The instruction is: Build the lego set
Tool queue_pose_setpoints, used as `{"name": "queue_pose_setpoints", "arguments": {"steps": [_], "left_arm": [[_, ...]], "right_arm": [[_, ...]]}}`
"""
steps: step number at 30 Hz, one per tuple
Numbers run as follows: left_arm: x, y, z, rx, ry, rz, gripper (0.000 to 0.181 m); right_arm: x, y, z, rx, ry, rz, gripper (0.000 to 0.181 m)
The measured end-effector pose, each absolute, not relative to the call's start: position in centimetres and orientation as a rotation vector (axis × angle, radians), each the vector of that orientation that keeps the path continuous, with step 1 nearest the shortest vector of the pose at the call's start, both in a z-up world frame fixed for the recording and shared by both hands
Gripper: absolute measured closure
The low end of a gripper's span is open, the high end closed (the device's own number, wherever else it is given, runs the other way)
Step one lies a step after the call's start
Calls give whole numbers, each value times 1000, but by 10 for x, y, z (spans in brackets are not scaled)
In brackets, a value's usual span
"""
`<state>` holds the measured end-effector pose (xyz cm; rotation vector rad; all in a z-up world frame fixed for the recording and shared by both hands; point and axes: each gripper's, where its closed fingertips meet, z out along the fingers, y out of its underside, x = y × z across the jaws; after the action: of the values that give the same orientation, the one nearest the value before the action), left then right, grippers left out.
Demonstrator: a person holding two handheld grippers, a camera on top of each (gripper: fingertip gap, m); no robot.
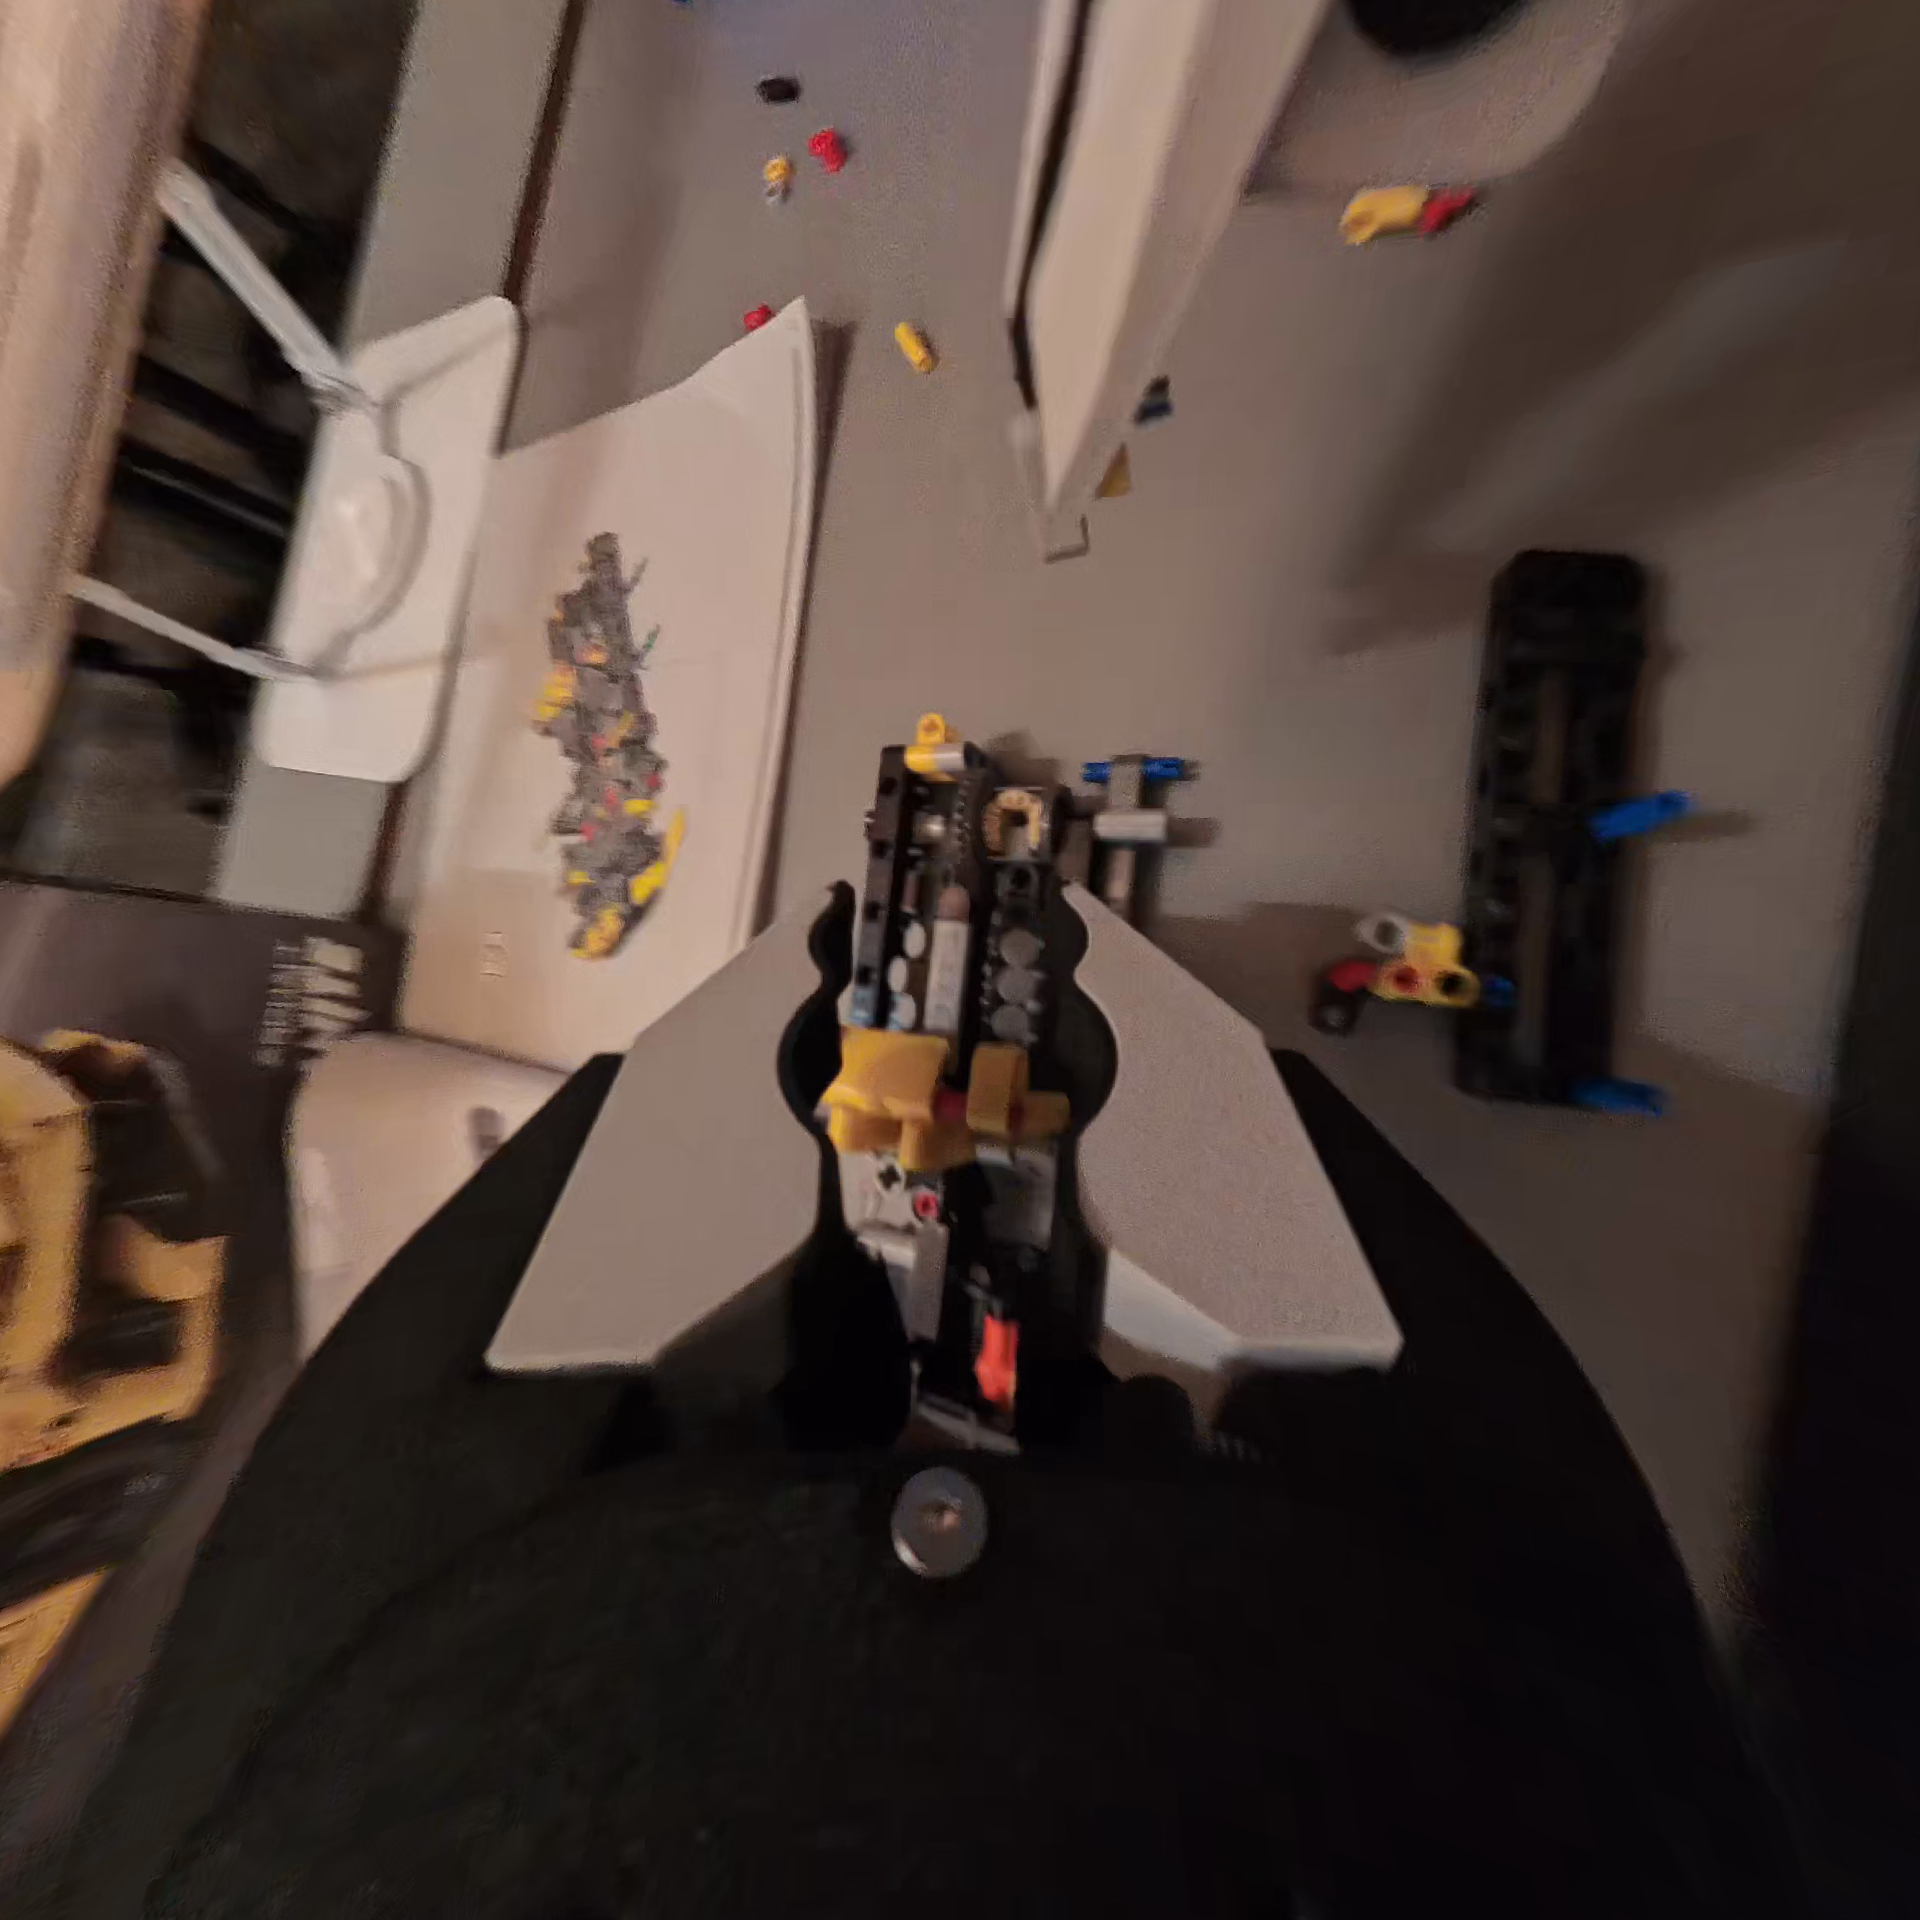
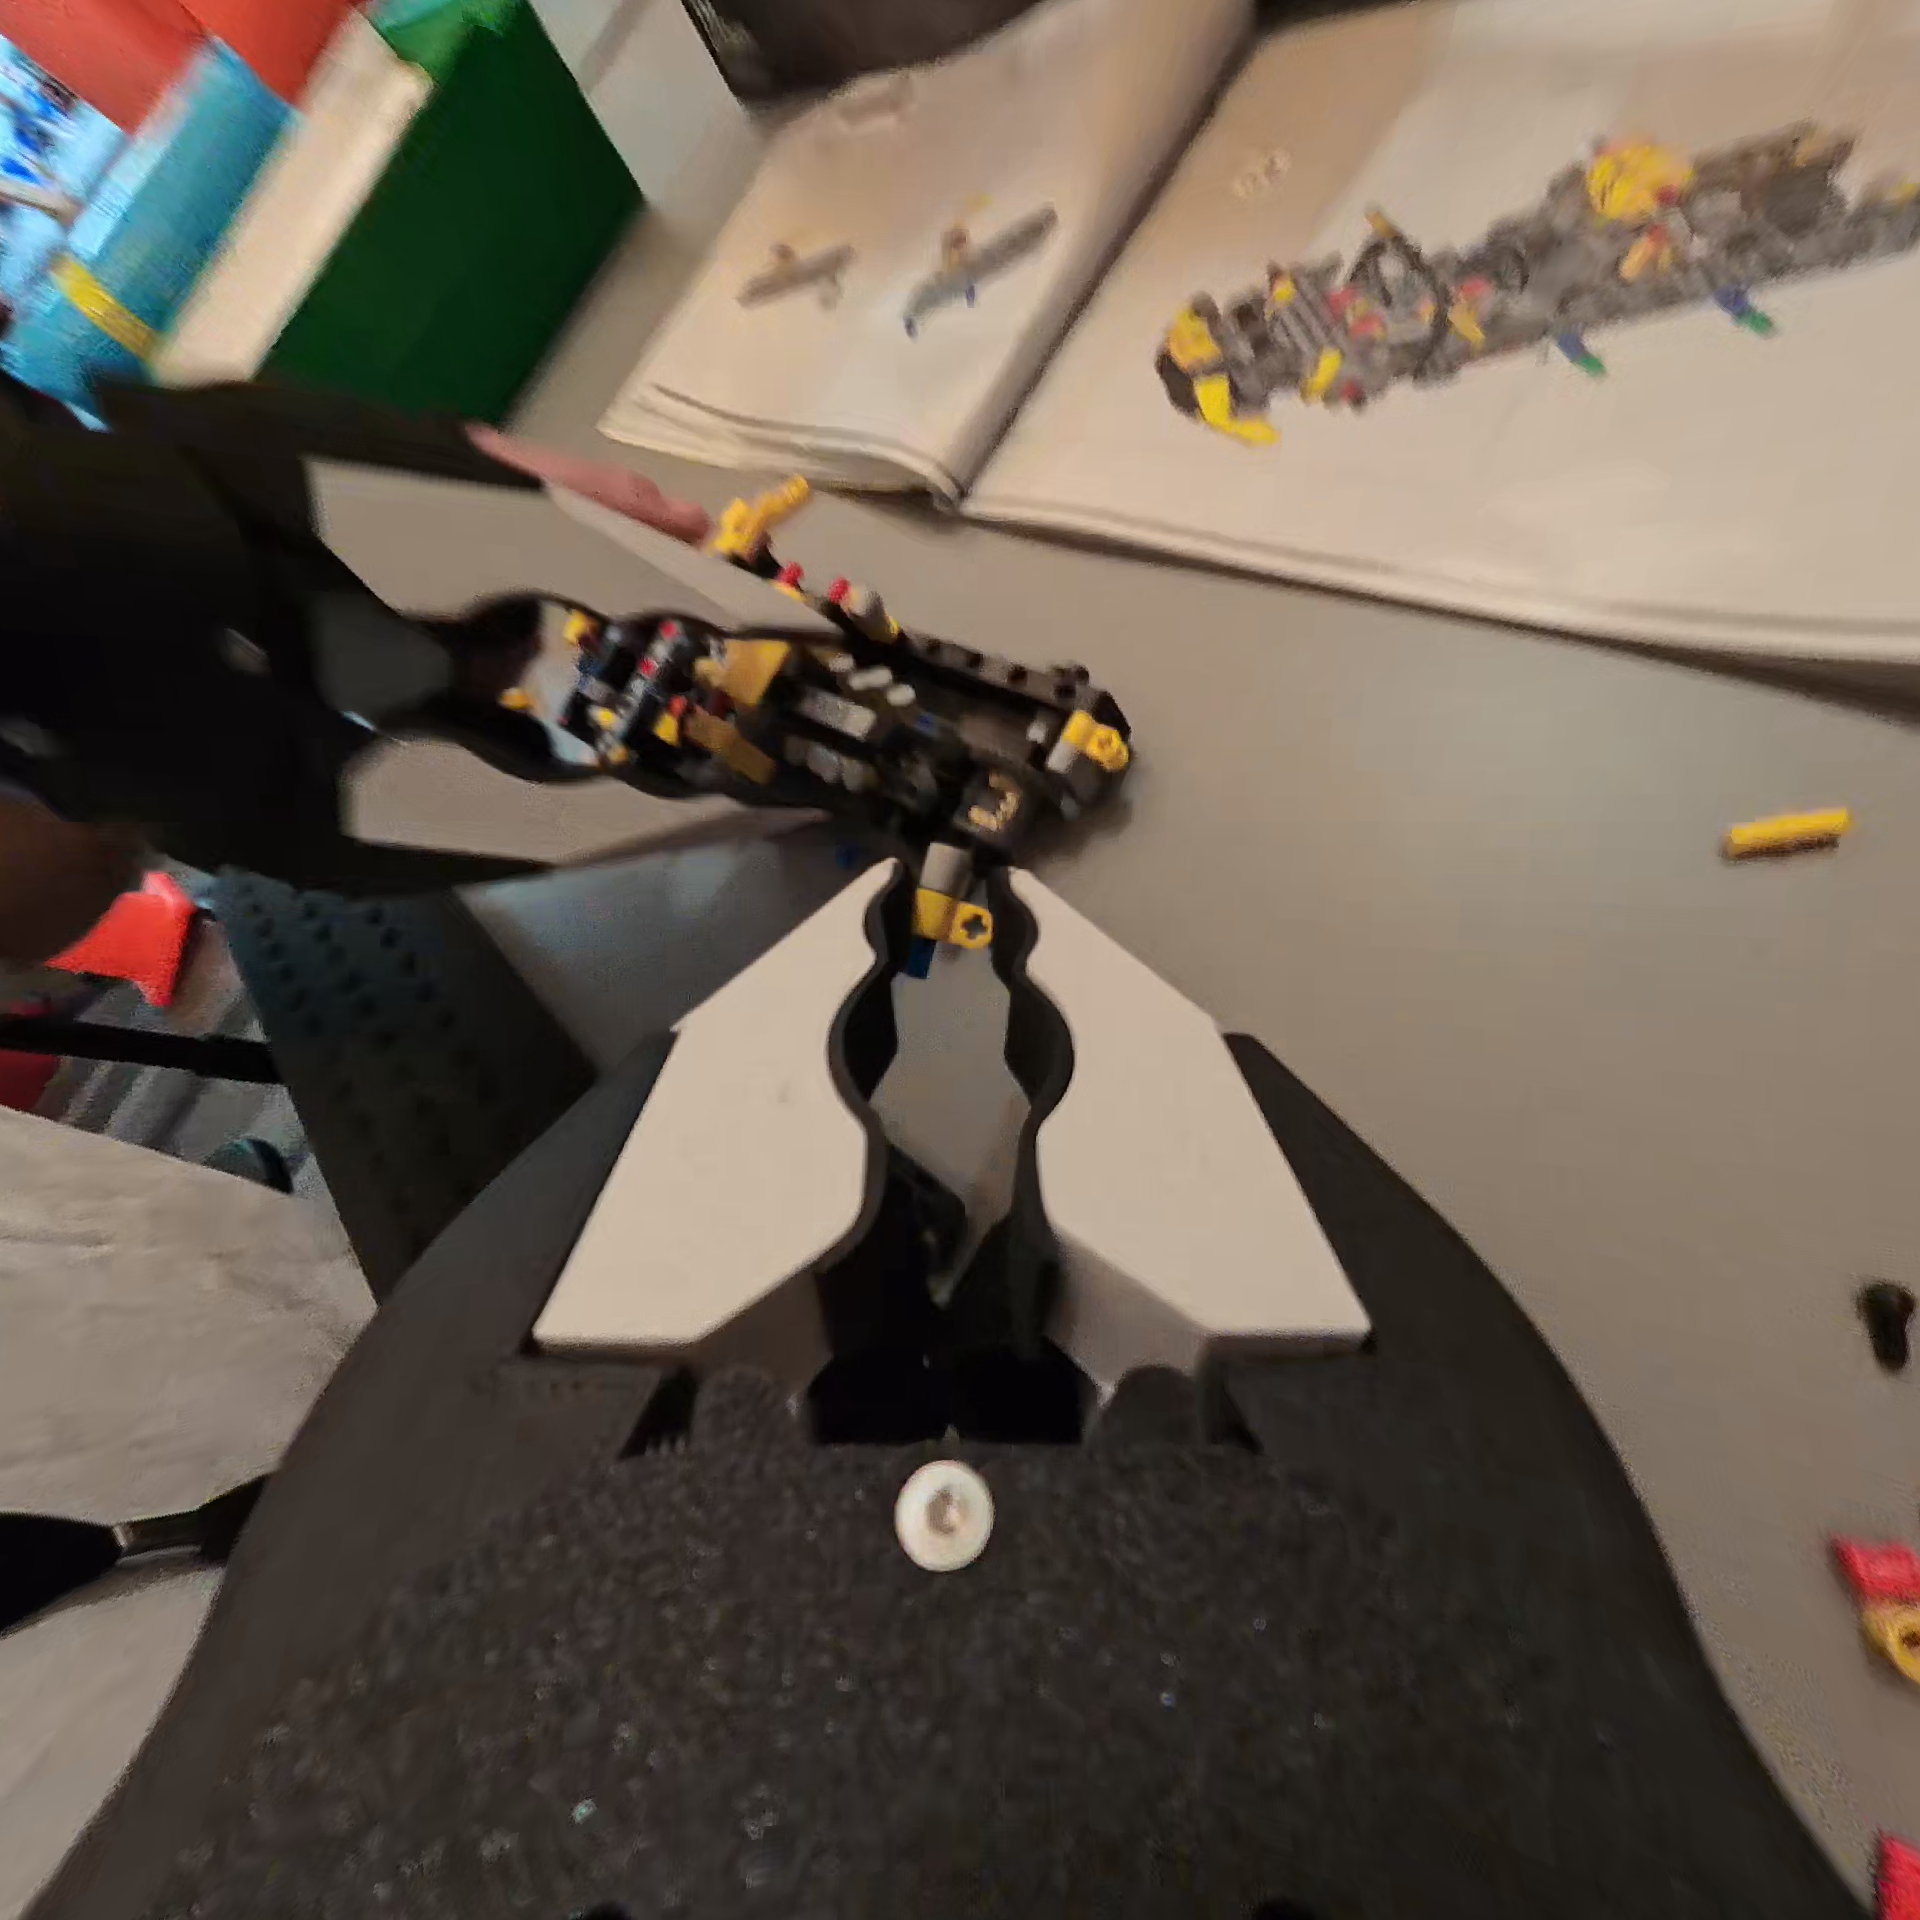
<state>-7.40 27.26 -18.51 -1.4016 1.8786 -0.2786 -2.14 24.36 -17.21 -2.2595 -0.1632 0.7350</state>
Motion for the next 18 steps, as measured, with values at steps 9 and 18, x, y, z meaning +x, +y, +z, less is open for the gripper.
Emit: {"name": "queue_pose_setpoints", "arguments": {"steps": [9, 18], "left_arm": [[-67, 288, -194, -1664, 2094, -384, 113], [-66, 283, -234, -1903, 2119, -231, 100]], "right_arm": [[-27, 268, -225, -2382, 7, 711, 168], [-36, 271, -234, -2362, 68, 889, 168]]}}
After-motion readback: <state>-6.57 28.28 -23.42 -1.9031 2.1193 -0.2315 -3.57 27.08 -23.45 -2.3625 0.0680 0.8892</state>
